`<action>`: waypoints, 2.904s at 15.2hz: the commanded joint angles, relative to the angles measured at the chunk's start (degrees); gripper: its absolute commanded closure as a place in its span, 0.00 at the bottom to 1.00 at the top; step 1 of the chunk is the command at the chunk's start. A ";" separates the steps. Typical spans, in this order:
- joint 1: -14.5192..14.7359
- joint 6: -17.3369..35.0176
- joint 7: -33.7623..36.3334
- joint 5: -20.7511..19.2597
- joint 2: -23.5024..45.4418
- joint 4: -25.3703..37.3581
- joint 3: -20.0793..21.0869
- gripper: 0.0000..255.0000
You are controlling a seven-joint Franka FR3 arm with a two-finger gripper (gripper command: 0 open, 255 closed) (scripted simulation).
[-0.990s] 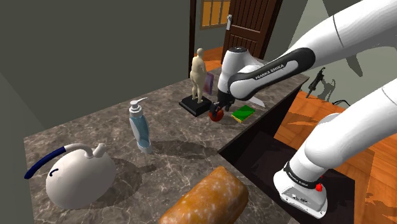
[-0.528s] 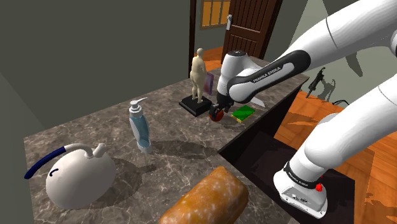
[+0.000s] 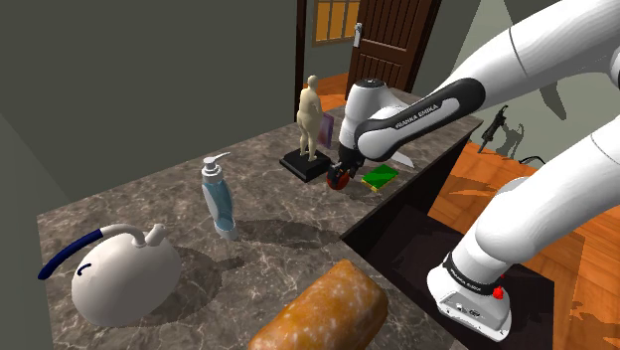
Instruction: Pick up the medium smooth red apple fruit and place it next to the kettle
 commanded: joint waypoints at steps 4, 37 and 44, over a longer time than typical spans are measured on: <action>0.00 0.02 0.02 0.00 0.04 -0.07 0.00 1.00; 0.70 -27.88 -2.54 1.58 -12.01 15.89 -1.88 1.00; 0.63 -33.38 -2.77 1.52 -12.51 20.89 -2.12 1.00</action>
